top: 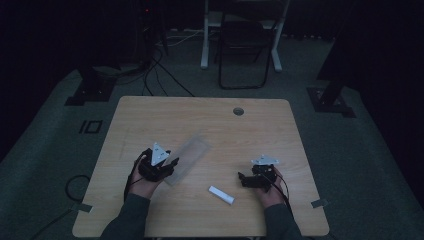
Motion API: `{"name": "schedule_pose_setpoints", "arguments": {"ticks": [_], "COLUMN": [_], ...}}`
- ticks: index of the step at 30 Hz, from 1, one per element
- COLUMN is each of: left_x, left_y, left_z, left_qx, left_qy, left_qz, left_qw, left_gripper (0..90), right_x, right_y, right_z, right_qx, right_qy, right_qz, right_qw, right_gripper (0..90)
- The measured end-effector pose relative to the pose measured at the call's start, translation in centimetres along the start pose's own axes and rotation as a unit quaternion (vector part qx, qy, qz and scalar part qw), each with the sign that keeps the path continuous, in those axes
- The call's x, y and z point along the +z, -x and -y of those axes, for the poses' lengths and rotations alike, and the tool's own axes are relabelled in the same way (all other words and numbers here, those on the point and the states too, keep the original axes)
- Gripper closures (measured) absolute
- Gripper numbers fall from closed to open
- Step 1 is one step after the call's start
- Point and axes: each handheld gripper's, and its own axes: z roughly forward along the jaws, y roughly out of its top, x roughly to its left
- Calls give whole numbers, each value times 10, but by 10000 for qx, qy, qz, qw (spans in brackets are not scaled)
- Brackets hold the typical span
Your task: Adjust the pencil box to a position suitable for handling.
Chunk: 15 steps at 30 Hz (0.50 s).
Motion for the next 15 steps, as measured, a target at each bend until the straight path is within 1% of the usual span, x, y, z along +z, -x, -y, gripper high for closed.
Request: {"name": "schedule_pose_setpoints", "arguments": {"ticks": [1, 3, 4, 5, 10, 11, 13, 14, 15], "left_x": [4, 7, 11, 13, 17, 20, 20, 23, 25], "left_y": [-2, -3, -6, -7, -8, -8, -8, -8, -7], "left_z": [1, 1, 2, 3, 4, 4, 4, 5, 5], "left_qx": [-7, -37, -73, -98, -86, -74, -74, -52, -31], "left_qy": [-92, -124, -225, -259, -342, -421, -421, -475, -502], "left_qz": [-50, -71, -139, -151, -206, -226, -226, -230, -245], "left_qw": [9999, 9999, 9996, 9995, 9992, 9988, 9988, 9986, 9984], "left_gripper": [571, 588, 601, 614, 652, 658, 667, 667, 694], "right_x": [0, 0, 0, 0, 0, 0, 0, 0, 0], "right_y": [0, 0, 0, 0, 0, 0, 0, 0, 0], "right_z": [0, 0, 0, 0, 0, 0, 0, 0, 0], "right_qx": [0, 0, 0, -2, -1, -1, 0, 0, -2], "right_qy": [0, 0, 0, -1, 0, 1, 1, 1, 0], "right_qz": [0, -1, 0, 0, 0, 0, 0, 0, 0], "right_qw": [10000, 10000, 10000, 10000, 10000, 10000, 10000, 10000, 10000], "right_gripper": [124, 124, 124, 124, 124, 124, 124, 124, 124]}}
